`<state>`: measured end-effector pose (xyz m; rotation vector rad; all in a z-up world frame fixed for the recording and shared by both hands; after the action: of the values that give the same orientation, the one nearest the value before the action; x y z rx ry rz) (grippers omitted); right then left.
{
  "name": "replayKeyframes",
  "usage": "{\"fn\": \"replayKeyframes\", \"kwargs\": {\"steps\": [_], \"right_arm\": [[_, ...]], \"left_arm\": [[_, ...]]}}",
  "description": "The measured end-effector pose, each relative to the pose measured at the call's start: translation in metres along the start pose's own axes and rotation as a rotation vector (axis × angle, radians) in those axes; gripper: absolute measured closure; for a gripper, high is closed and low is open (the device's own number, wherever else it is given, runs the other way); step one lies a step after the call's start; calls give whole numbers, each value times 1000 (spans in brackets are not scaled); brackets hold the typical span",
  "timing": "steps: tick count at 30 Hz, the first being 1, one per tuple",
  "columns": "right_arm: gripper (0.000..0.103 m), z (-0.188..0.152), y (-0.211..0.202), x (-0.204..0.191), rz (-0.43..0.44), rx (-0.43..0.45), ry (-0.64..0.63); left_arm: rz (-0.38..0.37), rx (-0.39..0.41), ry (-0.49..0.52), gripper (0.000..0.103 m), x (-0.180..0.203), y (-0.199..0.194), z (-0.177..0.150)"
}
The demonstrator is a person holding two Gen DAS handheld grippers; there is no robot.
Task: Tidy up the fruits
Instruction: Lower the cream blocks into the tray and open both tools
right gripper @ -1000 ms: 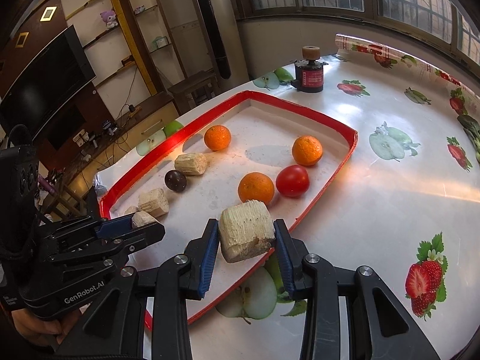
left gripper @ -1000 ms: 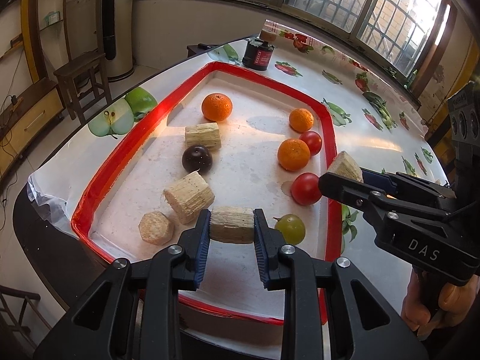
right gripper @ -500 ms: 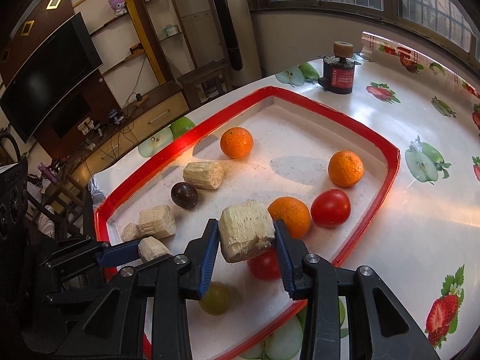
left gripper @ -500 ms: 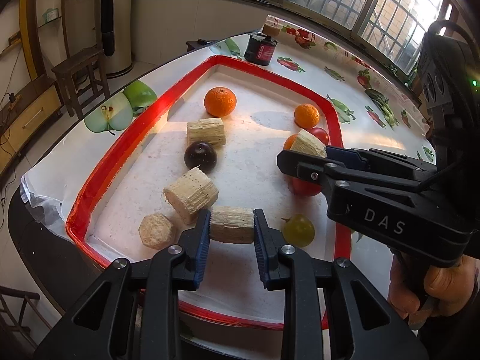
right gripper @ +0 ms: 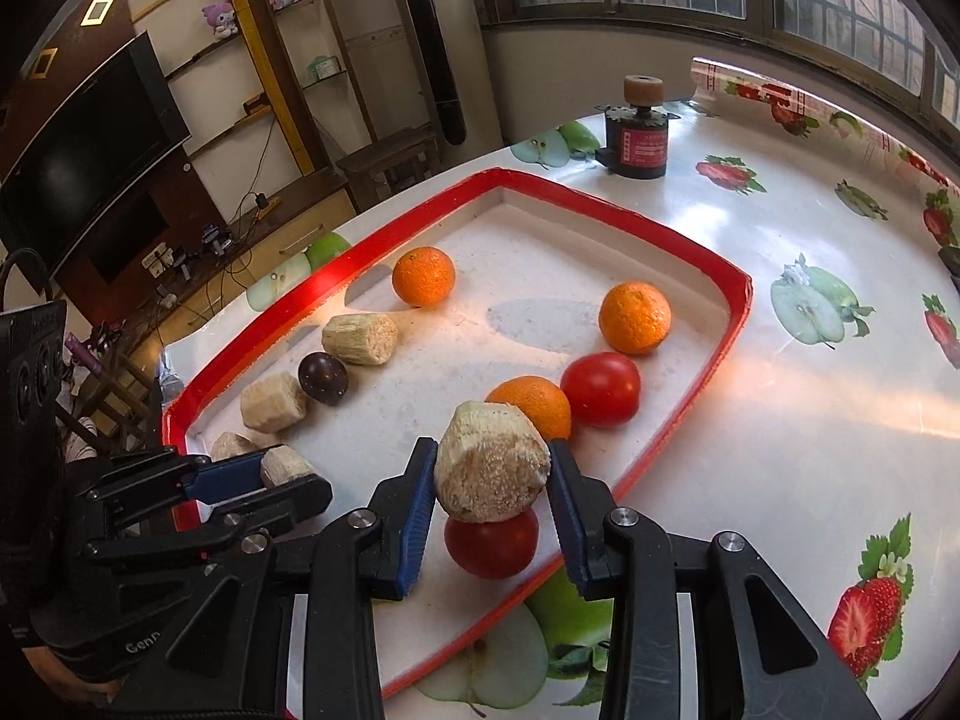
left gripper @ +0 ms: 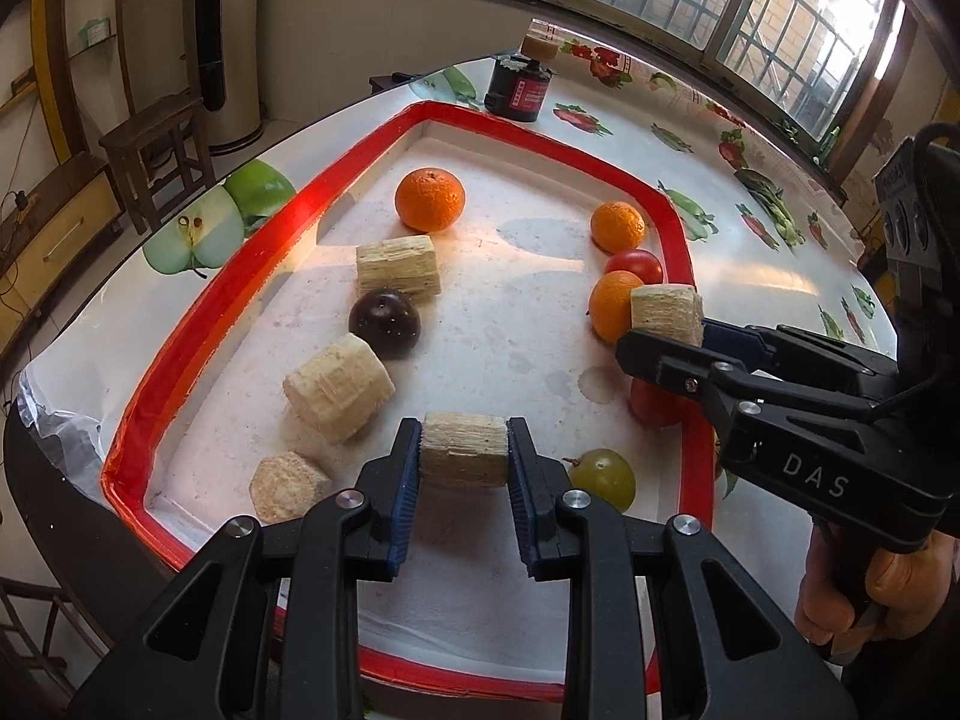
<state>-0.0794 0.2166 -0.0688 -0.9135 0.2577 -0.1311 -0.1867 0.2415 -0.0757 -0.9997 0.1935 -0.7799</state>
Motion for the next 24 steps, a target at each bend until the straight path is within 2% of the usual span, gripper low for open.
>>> {"fn": "replayKeyframes", "kwargs": {"steps": [2,16,17,19,20,24], "right_arm": [[70,0,0,3,2,8,4],[67,0,-3,4,25,7,13],[66,0,-4,4,25,7,13],[62,0,-7,4,33,9,12],[61,-1,-8,4,36,11,10],[57,-3,-15,2,34,17,-3]], "left_arm": [[8,1,11,78,3,1,-1],[33,-10,10,77,5,0,-1],[33,-11,10,77,4,0,-2],[32,-12,6,64,4,-1,-2],[31,-10,6,61,4,-2,-3],[34,-1,20,60,6,-8,-6]]}}
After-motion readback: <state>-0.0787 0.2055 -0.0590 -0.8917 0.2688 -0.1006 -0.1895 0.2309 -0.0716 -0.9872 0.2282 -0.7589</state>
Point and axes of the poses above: each gripper's, at about its wrist camera, not at the fingertips, and y roughly the way its jaws point, x to its right, z to its top, the point moved 4 cm from there along y, roughly the way its jaws point, and after that the axes turned 1 degree about y, right-handed, at the moved point
